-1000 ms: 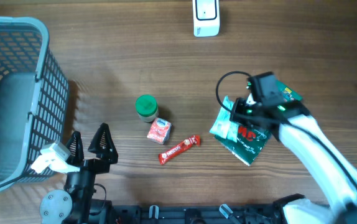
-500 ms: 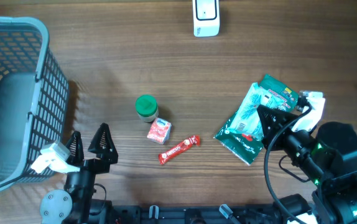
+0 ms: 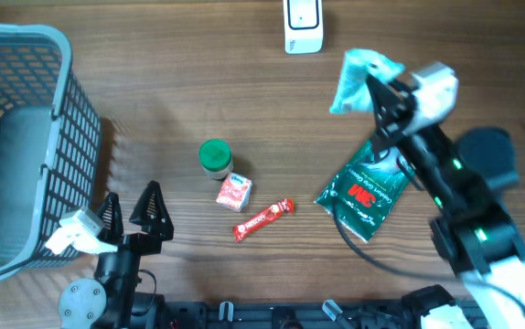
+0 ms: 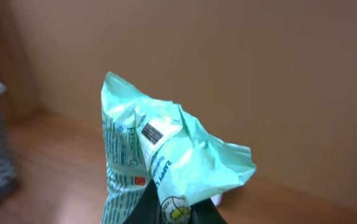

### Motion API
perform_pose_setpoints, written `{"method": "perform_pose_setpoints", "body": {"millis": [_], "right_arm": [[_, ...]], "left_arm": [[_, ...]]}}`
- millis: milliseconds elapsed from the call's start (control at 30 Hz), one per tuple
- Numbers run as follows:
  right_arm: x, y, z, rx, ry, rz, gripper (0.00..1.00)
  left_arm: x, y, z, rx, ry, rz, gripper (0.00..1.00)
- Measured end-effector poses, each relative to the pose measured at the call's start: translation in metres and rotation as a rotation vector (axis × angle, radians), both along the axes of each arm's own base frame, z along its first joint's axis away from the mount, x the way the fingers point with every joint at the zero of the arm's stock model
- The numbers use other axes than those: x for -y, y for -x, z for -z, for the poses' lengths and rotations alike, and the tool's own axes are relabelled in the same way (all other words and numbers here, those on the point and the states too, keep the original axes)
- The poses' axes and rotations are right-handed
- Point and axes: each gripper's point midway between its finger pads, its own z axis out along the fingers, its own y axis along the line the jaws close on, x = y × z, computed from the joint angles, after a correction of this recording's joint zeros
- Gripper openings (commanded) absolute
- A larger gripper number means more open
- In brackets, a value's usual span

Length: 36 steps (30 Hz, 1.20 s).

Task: Scan the item barcode
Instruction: 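Raise the pale green packet up to the barcode scanner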

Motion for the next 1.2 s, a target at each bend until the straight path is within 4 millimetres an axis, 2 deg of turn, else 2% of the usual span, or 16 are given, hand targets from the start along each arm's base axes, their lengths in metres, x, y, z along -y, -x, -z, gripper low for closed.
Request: {"method": "perform_pose_setpoints", "body": {"millis": [67, 133, 233, 333, 400, 467, 533, 600, 767, 800, 900, 933, 1067, 1200], "right_arm": [[0.004, -0.030, 0.004, 0.072, 0.093, 0.075, 0.05], [0.013, -0.052, -0.005, 0.184, 0.171, 0.180, 0.05], [0.016, -0.074, -0.020, 0.349, 0.289, 0.311, 0.04], [0.007, -0.088, -0.025, 0.487, 0.394, 0.393, 0.04], [-0.001, -0.103, -0.012, 0.547, 0.446, 0.430, 0.05], [-0.007, -0.122, 0.011, 0.558, 0.491, 0.452, 0.05], [-0.017, -0.150, 0.045, 0.506, 0.556, 0.439, 0.05], [-0.027, -0.176, 0.071, 0.470, 0.596, 0.424, 0.05], [-0.052, -0.240, 0.093, 0.453, 0.620, 0.423, 0.05], [-0.060, -0.257, 0.107, 0.427, 0.642, 0.407, 0.05], [-0.071, -0.282, 0.124, 0.416, 0.653, 0.392, 0.05], [-0.078, -0.297, 0.144, 0.408, 0.662, 0.384, 0.05], [-0.088, -0.322, 0.172, 0.422, 0.675, 0.384, 0.05], [-0.092, -0.328, 0.192, 0.405, 0.724, 0.361, 0.04]], "left_arm": [[0.000, 0.000, 0.000, 0.001, 0.000, 0.000, 1.00], [0.000, 0.000, 0.000, -0.002, 0.000, 0.000, 1.00], [0.000, 0.000, 0.000, -0.001, 0.000, 0.000, 1.00], [0.000, 0.000, 0.000, -0.001, 0.000, 0.000, 1.00], [0.000, 0.000, 0.000, 0.000, 0.000, 0.000, 1.00], [0.000, 0.000, 0.000, 0.000, 0.000, 0.000, 1.00], [0.000, 0.000, 0.000, -0.001, 0.000, 0.000, 1.00], [0.000, 0.000, 0.000, -0.001, 0.000, 0.000, 1.00], [0.000, 0.000, 0.000, 0.000, 0.000, 0.000, 1.00], [0.000, 0.000, 0.000, 0.000, 0.000, 0.000, 1.00], [0.000, 0.000, 0.001, -0.002, 0.000, 0.000, 1.00], [0.000, 0.000, 0.000, 0.000, 0.000, 0.000, 1.00], [0.000, 0.000, 0.000, 0.000, 0.000, 0.000, 1.00], [0.000, 0.000, 0.000, 0.000, 0.000, 0.000, 1.00]]}}
